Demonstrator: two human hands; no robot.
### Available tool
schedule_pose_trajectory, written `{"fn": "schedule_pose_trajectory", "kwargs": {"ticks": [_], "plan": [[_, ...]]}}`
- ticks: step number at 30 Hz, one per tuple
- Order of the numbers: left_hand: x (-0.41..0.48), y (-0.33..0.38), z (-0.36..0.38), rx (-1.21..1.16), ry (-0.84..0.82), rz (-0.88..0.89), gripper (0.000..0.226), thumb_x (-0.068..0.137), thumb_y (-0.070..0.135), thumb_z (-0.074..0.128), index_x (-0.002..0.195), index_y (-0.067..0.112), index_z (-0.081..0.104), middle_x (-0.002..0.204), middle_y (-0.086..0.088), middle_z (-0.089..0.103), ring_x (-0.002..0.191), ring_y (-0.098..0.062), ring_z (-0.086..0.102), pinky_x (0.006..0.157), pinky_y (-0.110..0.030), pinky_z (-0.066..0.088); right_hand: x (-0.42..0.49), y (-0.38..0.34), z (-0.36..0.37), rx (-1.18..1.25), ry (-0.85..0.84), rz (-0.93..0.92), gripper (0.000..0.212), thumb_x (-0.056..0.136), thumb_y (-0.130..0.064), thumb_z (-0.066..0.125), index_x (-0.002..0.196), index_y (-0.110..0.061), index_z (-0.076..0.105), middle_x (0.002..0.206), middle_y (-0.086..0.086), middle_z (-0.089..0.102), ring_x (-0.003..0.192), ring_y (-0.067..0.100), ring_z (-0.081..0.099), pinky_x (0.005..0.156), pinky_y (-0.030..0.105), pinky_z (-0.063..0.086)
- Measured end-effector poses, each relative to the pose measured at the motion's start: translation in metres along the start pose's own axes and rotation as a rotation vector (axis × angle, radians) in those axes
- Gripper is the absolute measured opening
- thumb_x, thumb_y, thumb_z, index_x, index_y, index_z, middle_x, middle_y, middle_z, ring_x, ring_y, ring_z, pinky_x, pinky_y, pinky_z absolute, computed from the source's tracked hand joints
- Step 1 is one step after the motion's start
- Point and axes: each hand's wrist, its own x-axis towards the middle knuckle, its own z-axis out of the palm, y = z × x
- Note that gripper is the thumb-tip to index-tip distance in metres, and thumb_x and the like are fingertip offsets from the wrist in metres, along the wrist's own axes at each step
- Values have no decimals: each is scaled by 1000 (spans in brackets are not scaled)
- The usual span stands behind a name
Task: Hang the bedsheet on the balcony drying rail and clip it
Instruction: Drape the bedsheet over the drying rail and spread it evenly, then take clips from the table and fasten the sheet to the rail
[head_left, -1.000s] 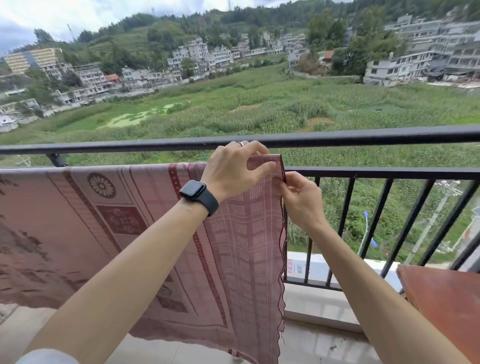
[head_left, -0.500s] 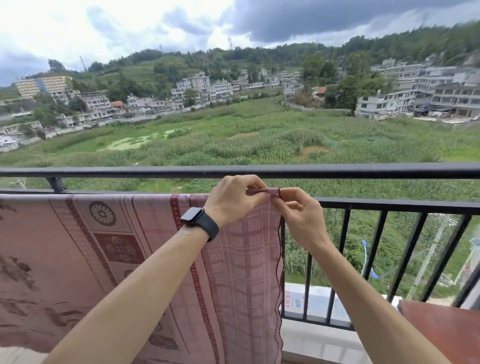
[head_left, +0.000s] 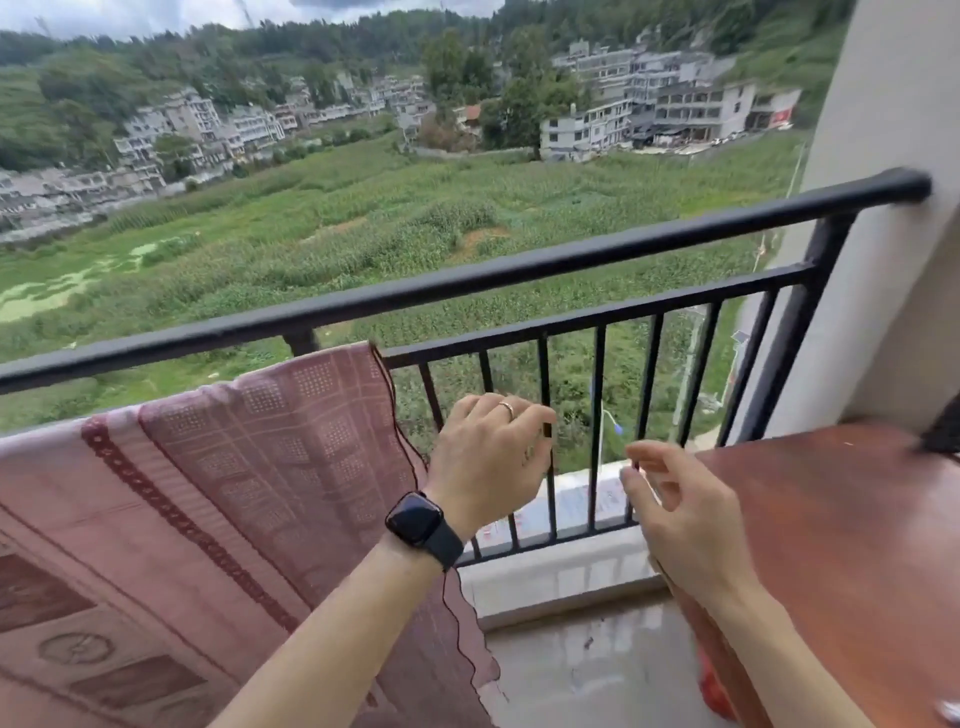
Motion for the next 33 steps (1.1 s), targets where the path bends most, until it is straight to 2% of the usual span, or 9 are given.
{"fn": "schedule_pose_trajectory", "kwargs": {"ticks": [4,6,8,10,12,16,24,28,33], "plan": [[-30,43,87,-106,-407,28,36,92,40,49,125,33,61,120,7,66,113,-20,58,96,-37,40,-78,57,-30,-375,80,130,21,89,-22,71,110,-25,72,112,-13,67,108,12,56,93,16,37],[-50,65,122,-147,-583,84,38,93,41,47,128,34,58,127,6,63,120,-21,54,98,-38,41,-120,78,-40,-549,64,242,23,89,-27,69,112,-25,72,121,-8,67,115,17,56,100,29,44],[-67,90,151,-174,-713,148,38,92,44,43,126,34,58,128,5,62,120,-23,54,95,-39,46,-159,94,-52,-678,28,388,29,91,-35,60,116,-26,71,127,-6,66,120,20,56,101,39,47],[-84,114,173,-203,-810,219,41,88,47,36,120,35,59,126,5,62,115,-25,56,91,-41,50,-195,105,-63,-768,-23,550,35,95,-40,49,124,-30,67,135,-8,62,127,18,52,105,39,41],[-101,138,188,-239,-893,296,42,88,46,37,123,35,58,131,5,60,117,-24,55,95,-43,48,-231,110,-72,-802,-68,695,36,99,-41,44,131,-34,61,141,-12,56,133,14,45,109,36,35],[-138,180,204,-281,-954,417,40,93,42,44,132,34,55,135,4,56,126,-22,49,100,-39,42,-300,116,-80,-816,-60,893,37,101,-42,42,133,-35,58,141,-14,55,134,12,43,110,35,34],[-183,249,203,-324,-1084,532,42,91,39,47,132,30,55,131,-2,59,122,-25,52,98,-41,45,-390,111,-90,-710,-25,1117,38,101,-40,42,136,-32,55,142,-12,54,133,13,43,112,35,36],[-180,290,212,-285,-1102,592,41,92,38,46,131,32,55,129,-1,60,120,-25,53,95,-37,45,-399,136,-120,-672,-71,1151,40,102,-40,42,139,-31,52,144,-11,52,134,15,43,111,35,37],[-172,361,243,-239,-1112,566,42,92,38,45,133,33,53,133,1,57,125,-25,48,98,-38,39,-395,195,-180,-656,-85,1129,38,100,-37,45,136,-30,54,140,-9,55,130,19,46,104,38,43]]}}
